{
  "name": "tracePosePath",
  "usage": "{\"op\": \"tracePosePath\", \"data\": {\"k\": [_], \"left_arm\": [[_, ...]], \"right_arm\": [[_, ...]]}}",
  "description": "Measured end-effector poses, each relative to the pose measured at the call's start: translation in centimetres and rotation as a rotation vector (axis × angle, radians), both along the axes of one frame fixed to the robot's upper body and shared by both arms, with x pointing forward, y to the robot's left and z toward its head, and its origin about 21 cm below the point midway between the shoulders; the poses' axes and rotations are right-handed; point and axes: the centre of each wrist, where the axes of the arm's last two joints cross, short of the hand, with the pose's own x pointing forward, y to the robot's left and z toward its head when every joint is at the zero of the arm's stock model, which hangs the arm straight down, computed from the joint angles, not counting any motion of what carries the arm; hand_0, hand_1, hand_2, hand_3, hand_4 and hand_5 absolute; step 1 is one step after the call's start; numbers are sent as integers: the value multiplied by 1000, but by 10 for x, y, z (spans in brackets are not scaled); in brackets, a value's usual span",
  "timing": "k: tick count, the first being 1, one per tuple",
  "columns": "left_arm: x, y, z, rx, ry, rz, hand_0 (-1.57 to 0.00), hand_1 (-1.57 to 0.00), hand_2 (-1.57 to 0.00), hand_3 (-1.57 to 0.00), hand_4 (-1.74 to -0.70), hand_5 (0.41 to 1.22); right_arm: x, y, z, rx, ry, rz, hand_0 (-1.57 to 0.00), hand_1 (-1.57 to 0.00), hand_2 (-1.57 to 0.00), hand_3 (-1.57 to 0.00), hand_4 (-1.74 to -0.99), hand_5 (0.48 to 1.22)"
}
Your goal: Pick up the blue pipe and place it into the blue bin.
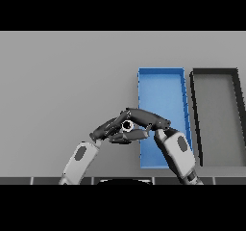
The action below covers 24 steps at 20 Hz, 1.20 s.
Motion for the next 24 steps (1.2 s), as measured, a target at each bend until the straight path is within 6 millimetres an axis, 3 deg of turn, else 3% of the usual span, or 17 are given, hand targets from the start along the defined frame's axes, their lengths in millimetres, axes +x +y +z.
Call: {"op": "tracePosePath", "data": {"k": [4,9,16,20,24], "left_arm": [[1,-2,3,5,22,31,-64,-59,-58,-45,-974,607],[-1,-2,-1,15,61,57,-20,-19,-18,-14,-971,519],[0,-2,-1,55,72,69,-3,-3,-3,-2,-961,475],[-1,2,1,44,55,63,-1,-1,-1,0,-949,471],[-8,5,1,36,39,51,0,0,0,0,-951,468]], "right_arm": [[-2,4,2,12,-17,-6,-1570,-1570,-1570,-1570,-1499,1220],[4,4,7,47,14,-19,-1571,-1571,-1571,-1571,-1496,1221],[14,-9,74,181,92,-1,-1571,-1571,-1571,-1571,-1496,1221],[37,-24,127,298,75,-73,-1571,-1571,-1571,-1571,-1497,1221],[63,-48,142,324,38,-232,-1571,-1571,-1571,-1571,-1498,1221]]}}
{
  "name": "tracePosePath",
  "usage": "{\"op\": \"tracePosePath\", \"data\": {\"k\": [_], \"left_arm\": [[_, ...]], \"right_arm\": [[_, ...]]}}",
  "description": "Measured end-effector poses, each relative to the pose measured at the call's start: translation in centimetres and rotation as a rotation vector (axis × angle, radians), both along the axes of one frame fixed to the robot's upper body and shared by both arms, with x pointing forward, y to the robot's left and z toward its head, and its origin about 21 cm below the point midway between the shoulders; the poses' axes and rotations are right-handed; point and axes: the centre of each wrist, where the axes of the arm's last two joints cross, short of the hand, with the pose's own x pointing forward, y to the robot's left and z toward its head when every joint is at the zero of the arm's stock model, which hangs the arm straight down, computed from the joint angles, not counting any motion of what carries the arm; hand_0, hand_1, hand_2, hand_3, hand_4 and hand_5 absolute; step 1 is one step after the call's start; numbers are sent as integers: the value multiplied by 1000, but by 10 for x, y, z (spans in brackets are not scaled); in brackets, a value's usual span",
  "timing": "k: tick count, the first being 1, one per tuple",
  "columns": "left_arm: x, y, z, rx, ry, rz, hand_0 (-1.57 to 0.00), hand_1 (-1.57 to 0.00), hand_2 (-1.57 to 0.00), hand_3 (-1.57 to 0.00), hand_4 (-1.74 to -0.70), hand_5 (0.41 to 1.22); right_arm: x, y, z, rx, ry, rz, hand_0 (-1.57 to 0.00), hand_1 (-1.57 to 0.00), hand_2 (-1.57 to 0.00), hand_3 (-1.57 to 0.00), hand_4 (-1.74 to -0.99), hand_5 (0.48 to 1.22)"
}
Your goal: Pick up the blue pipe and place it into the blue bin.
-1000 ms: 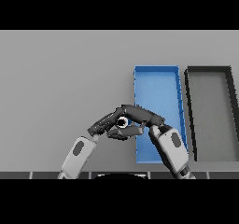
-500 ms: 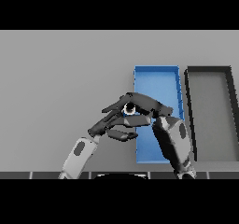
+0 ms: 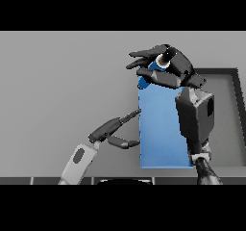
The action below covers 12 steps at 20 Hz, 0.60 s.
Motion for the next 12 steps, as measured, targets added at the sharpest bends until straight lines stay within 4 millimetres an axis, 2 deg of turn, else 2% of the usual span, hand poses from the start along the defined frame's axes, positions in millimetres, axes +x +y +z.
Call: {"op": "tracePosePath", "data": {"k": [2,5,9,12], "left_arm": [[2,6,2,14,9,21,1,1,1,1,-950,472],[2,2,4,16,20,27,1,1,1,1,-950,472],[6,5,3,14,6,35,1,1,1,1,-941,463],[5,6,0,17,0,38,1,1,1,1,-935,460]], "right_arm": [[13,-15,-1,-21,12,-114,-1571,-1571,-1571,-1571,-1498,1221],[28,-39,-18,-64,93,-244,-1571,-1571,-1571,-1571,-1499,1221],[38,-67,-57,-152,213,-360,-1571,-1571,-1571,-1571,-1499,1221],[37,-72,-79,-219,302,-426,-1571,-1571,-1571,-1571,-1500,1221]]}}
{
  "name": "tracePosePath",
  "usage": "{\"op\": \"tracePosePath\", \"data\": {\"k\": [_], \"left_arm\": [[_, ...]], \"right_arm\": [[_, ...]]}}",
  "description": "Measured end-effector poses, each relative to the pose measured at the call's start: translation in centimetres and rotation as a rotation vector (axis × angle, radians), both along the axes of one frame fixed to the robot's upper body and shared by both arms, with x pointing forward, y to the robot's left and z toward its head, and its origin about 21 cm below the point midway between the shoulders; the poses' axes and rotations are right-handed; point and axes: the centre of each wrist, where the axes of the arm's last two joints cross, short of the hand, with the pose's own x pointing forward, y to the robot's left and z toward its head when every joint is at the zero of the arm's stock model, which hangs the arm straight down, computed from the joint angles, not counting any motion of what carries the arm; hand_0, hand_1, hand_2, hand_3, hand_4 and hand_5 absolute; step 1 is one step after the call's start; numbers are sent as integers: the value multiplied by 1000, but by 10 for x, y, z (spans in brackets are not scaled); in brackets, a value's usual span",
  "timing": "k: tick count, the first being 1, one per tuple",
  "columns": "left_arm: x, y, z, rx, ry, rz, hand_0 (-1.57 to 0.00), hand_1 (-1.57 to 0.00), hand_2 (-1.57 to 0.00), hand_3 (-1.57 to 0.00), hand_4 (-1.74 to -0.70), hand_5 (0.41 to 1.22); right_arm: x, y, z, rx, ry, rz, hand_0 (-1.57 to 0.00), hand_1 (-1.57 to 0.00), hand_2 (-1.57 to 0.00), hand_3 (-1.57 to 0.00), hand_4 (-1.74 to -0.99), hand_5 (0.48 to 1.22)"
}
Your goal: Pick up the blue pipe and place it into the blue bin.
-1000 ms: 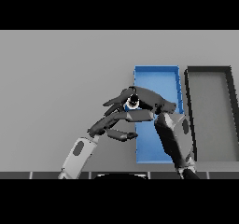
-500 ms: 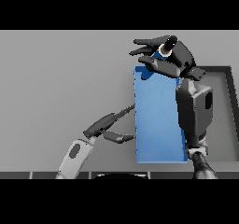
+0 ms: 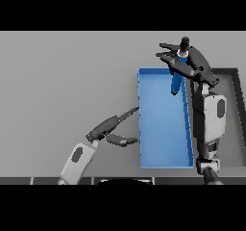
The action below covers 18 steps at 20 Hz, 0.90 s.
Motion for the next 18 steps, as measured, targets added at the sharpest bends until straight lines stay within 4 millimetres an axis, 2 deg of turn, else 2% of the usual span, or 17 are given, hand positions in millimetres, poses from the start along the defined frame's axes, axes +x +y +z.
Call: {"op": "tracePosePath", "data": {"k": [4,7,10,11,12,14,15,16,17,18], "left_arm": [[-1,-1,-1,-2,-19,2,1,1,1,1,-927,464],[-1,1,-1,-17,-37,11,1,1,1,1,-928,467],[3,1,-2,11,-35,12,1,1,1,1,-923,476],[4,0,-2,7,-41,18,1,1,1,1,-923,478],[2,3,-2,-9,-47,13,1,1,1,1,-922,480],[2,0,-1,0,-48,15,1,1,1,1,-920,484],[0,0,-4,-1,-45,11,1,1,1,1,-919,486],[1,0,-4,5,-48,19,1,1,1,1,-918,489],[1,-3,-1,-4,-53,16,1,1,1,1,-920,491],[-1,-3,-2,-1,-50,13,1,1,1,1,-919,493]], "right_arm": [[-9,-16,-33,-67,130,-114,-1571,-1571,-1571,-1571,-1500,1221],[-9,-14,-66,-92,242,-181,-1571,-1571,-1571,-1571,-1499,1221],[-10,-22,-93,-108,348,-227,-1571,-1571,-1571,-1571,-1497,1221],[-10,-26,-99,-117,377,-231,-1571,-1571,-1571,-1257,-1546,1221],[-12,-26,-107,-130,412,-226,-1571,-1571,-1571,-1005,-1585,1221],[-12,-24,-122,-138,492,-235,-1571,-1571,-1571,-643,-1641,1221],[-11,-23,-126,-150,525,-243,-1571,-1571,-1571,-514,-1661,1221],[-12,-22,-130,-149,556,-255,-1571,-1571,-1571,-411,-1677,1171],[-11,-22,-134,-145,590,-267,-1571,-1571,-1518,-455,-1626,1161],[-12,-22,-136,-147,628,-277,-1355,-1282,-1234,-364,-1553,1154]]}}
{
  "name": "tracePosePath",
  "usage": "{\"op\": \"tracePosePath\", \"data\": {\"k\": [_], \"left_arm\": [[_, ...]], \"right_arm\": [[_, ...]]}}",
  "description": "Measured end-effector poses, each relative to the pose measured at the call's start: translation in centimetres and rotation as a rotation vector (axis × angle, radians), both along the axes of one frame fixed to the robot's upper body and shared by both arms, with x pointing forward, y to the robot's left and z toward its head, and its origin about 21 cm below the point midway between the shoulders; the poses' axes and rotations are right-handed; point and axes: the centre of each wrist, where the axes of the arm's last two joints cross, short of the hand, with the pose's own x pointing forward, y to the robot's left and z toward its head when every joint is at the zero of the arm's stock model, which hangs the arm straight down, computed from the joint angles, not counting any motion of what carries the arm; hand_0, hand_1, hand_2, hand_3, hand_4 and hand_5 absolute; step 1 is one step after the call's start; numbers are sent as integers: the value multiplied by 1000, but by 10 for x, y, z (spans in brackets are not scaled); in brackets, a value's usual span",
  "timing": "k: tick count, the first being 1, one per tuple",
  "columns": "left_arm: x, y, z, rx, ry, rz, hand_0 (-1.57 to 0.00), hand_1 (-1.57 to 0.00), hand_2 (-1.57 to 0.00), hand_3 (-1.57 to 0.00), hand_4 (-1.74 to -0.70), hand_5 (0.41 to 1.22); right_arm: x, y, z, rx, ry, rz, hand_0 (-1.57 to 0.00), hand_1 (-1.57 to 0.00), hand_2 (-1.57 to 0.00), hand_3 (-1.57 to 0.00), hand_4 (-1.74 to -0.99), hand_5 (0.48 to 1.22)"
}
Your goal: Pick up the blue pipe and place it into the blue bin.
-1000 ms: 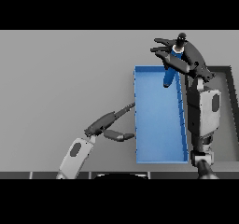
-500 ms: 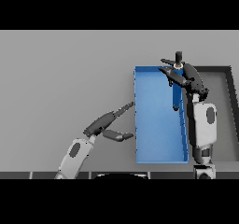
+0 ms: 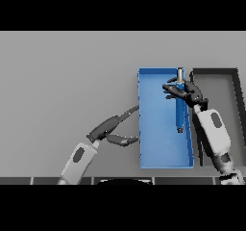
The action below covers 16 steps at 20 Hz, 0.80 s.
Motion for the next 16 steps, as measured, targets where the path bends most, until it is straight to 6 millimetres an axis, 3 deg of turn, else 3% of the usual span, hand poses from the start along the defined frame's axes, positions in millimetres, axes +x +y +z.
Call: {"op": "tracePosePath", "data": {"k": [2,3,6,8,11,16], "left_arm": [[2,3,2,-3,6,2,1,1,1,1,-920,493],[2,3,2,0,9,-2,1,1,1,1,-924,493],[3,4,3,4,14,6,1,1,1,1,-924,494],[1,4,0,-1,16,4,1,1,1,1,-926,496],[1,3,2,-8,4,9,1,1,1,1,-929,496],[3,4,1,-1,8,6,1,1,1,1,-931,497]], "right_arm": [[2,-1,2,1,61,-35,-867,-820,-789,-232,-1405,1137],[2,1,2,-6,79,-49,-693,-656,-631,-186,-1370,1125],[-4,6,13,-138,62,71,-354,-335,-323,-95,-1279,1010],[-7,8,18,-285,35,170,-227,-214,-206,-60,-1233,913],[-9,12,15,-349,44,246,-115,-109,-105,-30,-1190,809],[-7,13,14,-395,63,291,-37,-35,-34,-9,-1110,736]]}}
